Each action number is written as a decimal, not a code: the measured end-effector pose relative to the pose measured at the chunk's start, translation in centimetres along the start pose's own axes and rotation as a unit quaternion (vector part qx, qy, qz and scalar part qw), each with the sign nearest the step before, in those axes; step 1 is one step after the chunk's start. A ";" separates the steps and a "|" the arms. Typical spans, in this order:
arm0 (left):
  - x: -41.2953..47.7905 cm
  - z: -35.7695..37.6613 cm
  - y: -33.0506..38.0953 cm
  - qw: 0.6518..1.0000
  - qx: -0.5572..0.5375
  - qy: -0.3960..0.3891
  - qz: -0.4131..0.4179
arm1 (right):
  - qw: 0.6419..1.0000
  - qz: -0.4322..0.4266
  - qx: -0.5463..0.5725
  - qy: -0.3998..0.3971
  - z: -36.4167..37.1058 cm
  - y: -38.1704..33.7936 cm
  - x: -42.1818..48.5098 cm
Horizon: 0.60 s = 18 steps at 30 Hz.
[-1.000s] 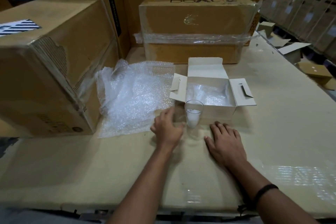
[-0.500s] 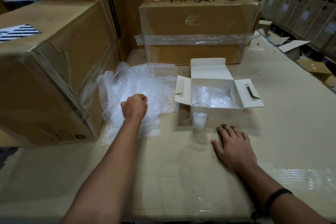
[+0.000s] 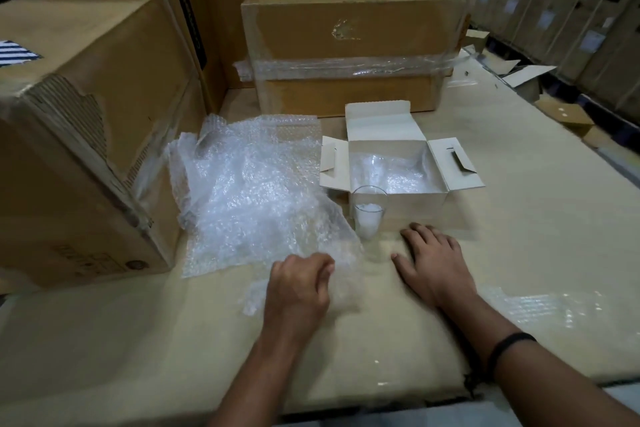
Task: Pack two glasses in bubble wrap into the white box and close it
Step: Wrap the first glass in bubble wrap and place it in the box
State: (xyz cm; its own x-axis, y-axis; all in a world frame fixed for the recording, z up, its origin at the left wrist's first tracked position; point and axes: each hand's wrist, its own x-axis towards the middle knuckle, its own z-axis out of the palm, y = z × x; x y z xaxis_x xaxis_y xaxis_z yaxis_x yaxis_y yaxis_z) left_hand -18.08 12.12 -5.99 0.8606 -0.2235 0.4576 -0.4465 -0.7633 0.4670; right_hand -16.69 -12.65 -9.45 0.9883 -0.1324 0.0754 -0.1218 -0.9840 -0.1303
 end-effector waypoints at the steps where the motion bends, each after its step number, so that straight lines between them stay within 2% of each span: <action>1: -1.0 0.3 0.8 1.000 -0.001 -0.019 0.003 | 1.000 0.002 0.002 -0.003 -0.1 0.0 -0.2; 6: -3.7 0.2 3.6 0.994 -0.008 -0.101 0.029 | 0.998 0.004 0.065 -0.016 -0.6 0.2 -0.2; 9: -3.6 -0.4 3.1 0.987 -0.082 -0.134 -0.035 | 0.976 0.031 0.195 0.094 -1.7 -0.3 -2.0; 11: -3.0 -0.7 2.0 0.985 -0.110 -0.118 -0.061 | 0.968 0.041 0.218 0.118 -2.3 -1.1 -4.2; 13: -2.3 -1.1 0.8 0.985 -0.131 -0.082 -0.083 | 0.984 0.030 0.171 0.048 -2.9 -2.5 -6.4; 15: -1.6 -1.3 -0.4 0.991 -0.094 -0.060 -0.076 | 0.996 0.007 0.089 -0.032 -3.1 -3.8 -7.7; 16: -1.3 -1.5 -1.0 0.993 -0.062 -0.071 -0.069 | 0.997 -0.002 0.058 -0.059 -3.1 -4.5 -7.9; 18: -0.7 -2.0 -1.6 0.986 0.015 -0.157 -0.053 | 0.995 -0.016 0.070 -0.066 -2.9 -5.8 -8.1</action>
State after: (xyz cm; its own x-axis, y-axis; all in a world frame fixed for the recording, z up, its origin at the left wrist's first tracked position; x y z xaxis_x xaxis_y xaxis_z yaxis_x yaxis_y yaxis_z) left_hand -18.45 14.71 -5.56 0.9378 -0.3141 0.1481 -0.3460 -0.8087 0.4757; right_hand -24.25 -6.25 -6.46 0.9961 -0.0743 -0.0483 -0.0845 -0.9602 -0.2663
